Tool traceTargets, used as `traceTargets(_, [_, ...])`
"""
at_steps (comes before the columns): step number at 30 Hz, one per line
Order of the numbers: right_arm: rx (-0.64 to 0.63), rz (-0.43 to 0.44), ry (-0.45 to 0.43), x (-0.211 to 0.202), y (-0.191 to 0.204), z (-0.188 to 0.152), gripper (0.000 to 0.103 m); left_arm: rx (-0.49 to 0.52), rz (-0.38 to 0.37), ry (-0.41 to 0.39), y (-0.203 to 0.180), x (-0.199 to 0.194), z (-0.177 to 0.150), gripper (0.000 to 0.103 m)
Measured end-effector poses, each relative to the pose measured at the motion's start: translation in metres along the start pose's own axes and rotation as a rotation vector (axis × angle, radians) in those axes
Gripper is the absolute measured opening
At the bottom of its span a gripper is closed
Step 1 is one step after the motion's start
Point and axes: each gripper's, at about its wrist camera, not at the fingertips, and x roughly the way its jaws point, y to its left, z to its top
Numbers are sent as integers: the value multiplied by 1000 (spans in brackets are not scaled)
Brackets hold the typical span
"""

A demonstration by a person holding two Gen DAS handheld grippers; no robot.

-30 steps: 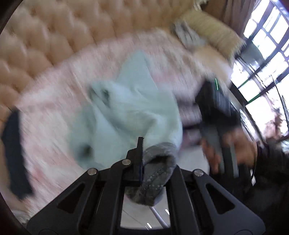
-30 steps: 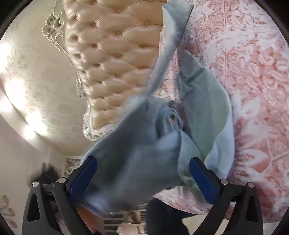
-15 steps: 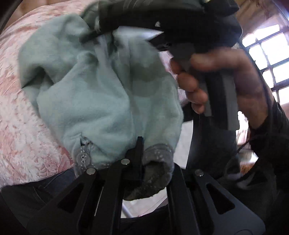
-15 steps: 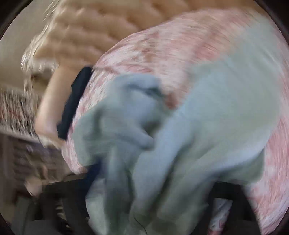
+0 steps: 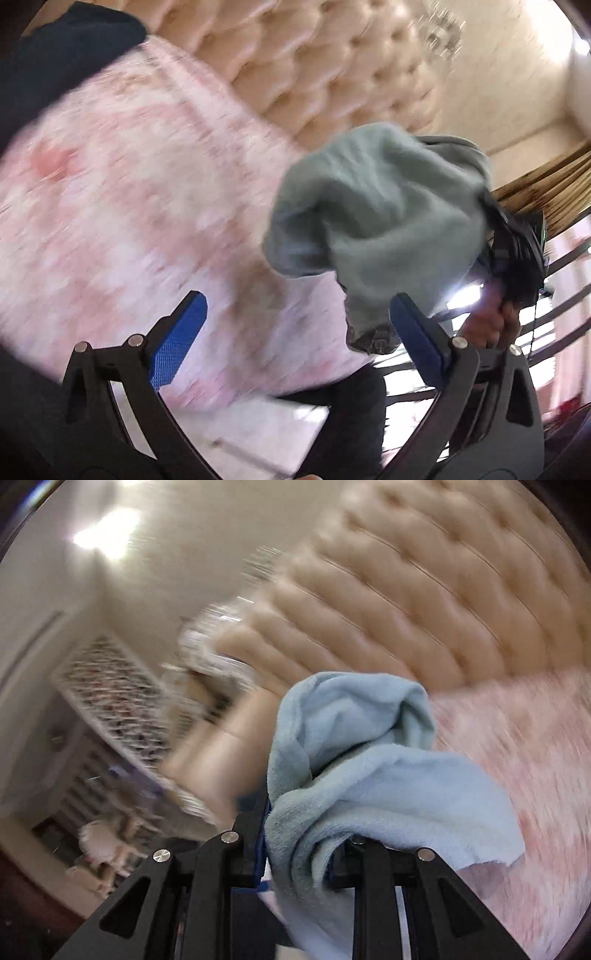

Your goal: Fold clothes

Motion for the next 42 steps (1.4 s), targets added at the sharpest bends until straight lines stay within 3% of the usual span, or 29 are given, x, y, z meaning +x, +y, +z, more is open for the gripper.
traceTargets(4, [19,153,-16,-21,13,10,24,-84,-339,23,-16,47,35,102])
traceTargets(8, [38,305,-32,-42,27,20,24,-76,-564,107,-51,81,61,102])
traceTargets(9, [43,339,-35,-47,29,22,25,-66,-586,135,-59,85,64,91])
traceTargets(10, [48,324,-35,-50,26,18,27,-55,-597,165,-68,89,66,68])
traceTargets(11, [53,309,-35,-54,23,14,27,-35,-587,183,-75,91,68,57])
traceTargets(12, [58,294,-35,-57,20,10,28,6,-538,186,-83,91,70,35])
traceTargets(13, [62,277,-35,-60,17,6,28,56,-470,183,-92,90,72,24])
traceTargets(14, [59,242,-30,-61,14,3,33,101,-412,172,-102,88,74,24])
traceTargets(16, [44,121,-13,-58,6,-7,53,150,-359,141,-117,80,80,22])
traceTargets(17, [40,59,-4,-57,1,-13,71,174,-339,117,-125,77,87,22])
traceTargets(18, [36,-3,4,-56,-4,-19,82,201,-320,88,-134,74,94,22])
traceTargets(23, [1,-253,-10,-50,-24,-35,83,298,-247,2,-176,63,119,21])
traceTargets(25, [-78,-354,-50,-53,-19,-35,82,298,-247,-3,-184,61,124,21])
traceTargets(28, [-320,-457,-99,-47,9,-43,83,313,-277,-1,-196,63,121,21])
traceTargets(34, [-641,-497,-157,-38,58,-61,83,335,-306,40,-214,61,117,21])
traceTargets(38, [-926,-653,-150,-19,84,-69,84,400,-290,104,-233,60,110,21])
traceTargets(41, [-1077,-715,-137,-6,91,-68,101,395,-318,161,-237,66,103,21])
traceTargets(42, [-1110,-720,-122,-2,91,-67,101,395,-322,175,-239,69,101,21])
